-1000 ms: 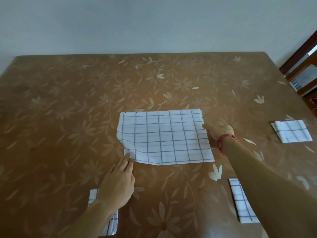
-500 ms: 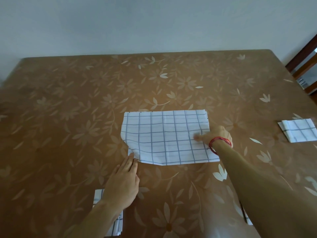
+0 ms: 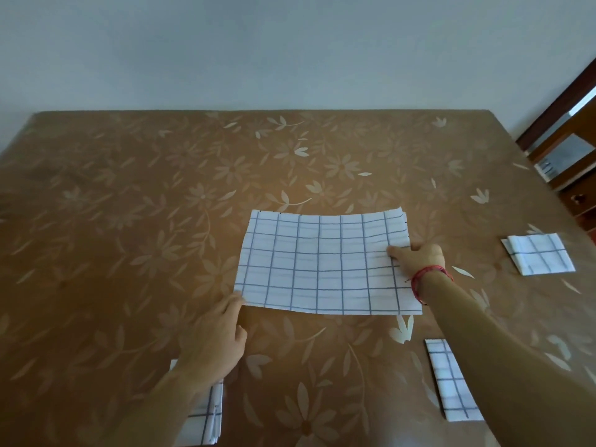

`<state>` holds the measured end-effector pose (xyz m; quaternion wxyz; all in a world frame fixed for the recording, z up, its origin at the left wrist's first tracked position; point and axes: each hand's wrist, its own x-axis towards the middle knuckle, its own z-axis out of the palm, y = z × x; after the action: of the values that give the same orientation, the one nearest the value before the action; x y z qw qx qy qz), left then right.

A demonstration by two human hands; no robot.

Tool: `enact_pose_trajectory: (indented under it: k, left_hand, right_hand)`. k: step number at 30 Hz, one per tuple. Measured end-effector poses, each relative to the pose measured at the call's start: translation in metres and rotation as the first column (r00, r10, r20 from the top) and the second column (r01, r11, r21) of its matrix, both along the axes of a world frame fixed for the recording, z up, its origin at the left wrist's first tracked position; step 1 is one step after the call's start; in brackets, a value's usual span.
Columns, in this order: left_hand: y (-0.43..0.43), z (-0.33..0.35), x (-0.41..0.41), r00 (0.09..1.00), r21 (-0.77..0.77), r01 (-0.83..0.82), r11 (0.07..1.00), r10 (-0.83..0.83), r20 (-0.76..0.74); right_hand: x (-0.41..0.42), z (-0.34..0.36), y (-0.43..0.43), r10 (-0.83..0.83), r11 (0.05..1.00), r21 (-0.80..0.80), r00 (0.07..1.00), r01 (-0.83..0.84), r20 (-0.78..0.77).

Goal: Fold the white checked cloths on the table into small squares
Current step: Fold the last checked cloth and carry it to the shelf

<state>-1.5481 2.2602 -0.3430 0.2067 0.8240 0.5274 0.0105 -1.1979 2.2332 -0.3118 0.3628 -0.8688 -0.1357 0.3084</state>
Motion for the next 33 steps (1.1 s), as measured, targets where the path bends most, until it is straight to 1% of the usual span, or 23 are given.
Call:
enact_pose_trajectory:
  k: [2, 4, 7, 10, 12, 15, 19, 24, 27, 29, 30, 31, 32, 33]
  left_hand:
    - [0.006, 0.002, -0.001, 0.998, 0.026, -0.060, 0.998, 0.060, 0.006]
    - [0.010, 0.004, 0.000, 0.997, 0.034, -0.075, 0.997, 0.074, 0.022]
    - [0.007, 0.010, 0.008, 0.998, 0.041, -0.034, 0.999, 0.033, 0.045]
    - [-0.005, 0.016, 0.024, 0.993, -0.005, 0.035, 0.999, -0.034, 0.111]
    - [-0.012, 0.018, 0.036, 0.989, -0.023, 0.081, 0.996, -0.077, 0.130]
    - [-0.020, 0.015, 0.052, 0.979, 0.019, 0.152, 0.988, -0.153, 0.133]
    - [-0.028, 0.010, 0.064, 0.964, 0.016, 0.206, 0.978, -0.206, 0.169]
    - [-0.030, 0.003, 0.067, 0.964, -0.002, 0.235, 0.972, -0.233, 0.128]
    - [-0.029, 0.000, 0.064, 0.967, -0.015, 0.233, 0.972, -0.230, 0.111]
    - [-0.027, -0.004, 0.060, 0.965, -0.011, 0.240, 0.971, -0.237, 0.111]
    - [-0.026, -0.007, 0.057, 0.960, 0.001, 0.256, 0.967, -0.254, 0.120]
    - [-0.026, -0.008, 0.056, 0.955, 0.009, 0.274, 0.962, -0.273, 0.119]
    - [-0.025, -0.010, 0.054, 0.948, 0.017, 0.293, 0.956, -0.293, 0.129]
    - [-0.026, -0.008, 0.053, 0.943, 0.021, 0.302, 0.953, -0.302, 0.143]
  right_hand:
    - [0.004, 0.003, -0.012, -0.047, 0.999, 0.015, 0.999, 0.047, 0.020]
    - [0.008, 0.002, -0.023, -0.107, 0.994, 0.030, 0.993, 0.106, 0.042]
    - [0.007, 0.004, -0.038, -0.214, 0.974, 0.078, 0.976, 0.211, 0.041]
    - [0.000, 0.009, -0.052, -0.301, 0.946, 0.131, 0.954, 0.297, 0.011]
    - [-0.013, 0.014, -0.059, -0.343, 0.922, 0.156, 0.935, 0.354, -0.093]
    - [-0.035, 0.017, -0.070, -0.355, 0.892, 0.153, 0.869, 0.425, -0.346]
    - [-0.060, 0.020, -0.083, -0.289, 0.905, 0.123, 0.799, 0.408, -0.527]
    - [-0.090, 0.027, -0.097, -0.175, 0.890, 0.153, 0.631, 0.430, -0.756]
    - [-0.097, 0.028, -0.106, -0.057, 0.915, 0.171, 0.537, 0.366, -0.841]
    - [-0.100, 0.025, -0.111, 0.007, 0.937, 0.189, 0.527, 0.292, -0.850]
    - [-0.100, 0.025, -0.115, 0.051, 0.951, 0.208, 0.551, 0.227, -0.833]
    - [-0.100, 0.025, -0.118, 0.119, 0.950, 0.258, 0.562, 0.176, -0.819]
    - [-0.098, 0.025, -0.123, 0.201, 0.939, 0.326, 0.592, 0.110, -0.781]
    - [-0.096, 0.027, -0.126, 0.291, 0.929, 0.369, 0.624, -0.004, -0.725]
